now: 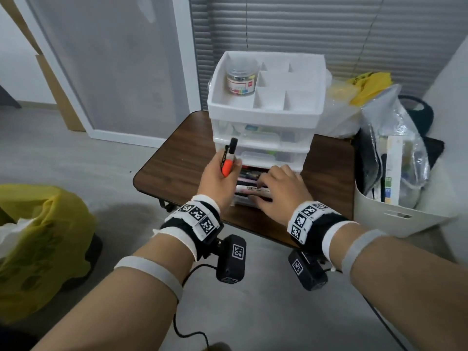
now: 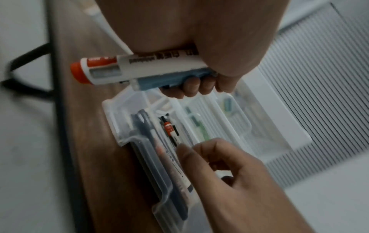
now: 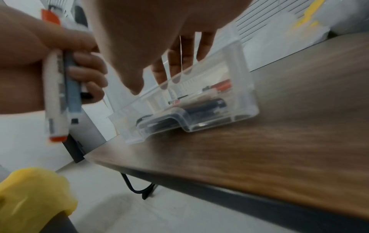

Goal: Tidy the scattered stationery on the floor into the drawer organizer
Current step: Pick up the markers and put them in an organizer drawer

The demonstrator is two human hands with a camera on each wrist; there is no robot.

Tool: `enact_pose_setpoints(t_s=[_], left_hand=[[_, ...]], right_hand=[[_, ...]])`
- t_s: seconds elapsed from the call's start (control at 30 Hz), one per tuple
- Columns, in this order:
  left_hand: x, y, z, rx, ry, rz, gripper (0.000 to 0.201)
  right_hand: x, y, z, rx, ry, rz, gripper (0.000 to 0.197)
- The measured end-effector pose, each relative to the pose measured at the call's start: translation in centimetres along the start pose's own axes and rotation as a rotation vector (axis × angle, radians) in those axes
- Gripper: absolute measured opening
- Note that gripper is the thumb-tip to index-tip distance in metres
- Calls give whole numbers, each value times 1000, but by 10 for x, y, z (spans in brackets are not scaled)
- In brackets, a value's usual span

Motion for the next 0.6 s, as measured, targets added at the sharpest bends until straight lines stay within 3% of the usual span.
enact_pose_setpoints(t_s=[0.17,0.27,0.43,0.6], left_hand=[[19,-46,-21,-427,-341,-737,2],[14,-71,-25,-600,-473,-983,7],[-2,-91,-30,-652,-550,-1097,29],[-17,-85,-29,-584,-536,-924,46]], right_hand=[[24,2,36,-4,-25,43,27],[31,4,50,100,-62,-24,18],[43,3,57,211,-177,-108,36],[54,-7,60,156,-398,-274,52]])
Point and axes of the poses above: each hand's wrist, its own z-axis away from the middle knuckle, its own y-axis out of the back of the hand, x = y × z, the point moved 4 cm from there along -z, towards the middle knuckle, and after that the axes turned 9 degrees about x, right-handed, at the moved point
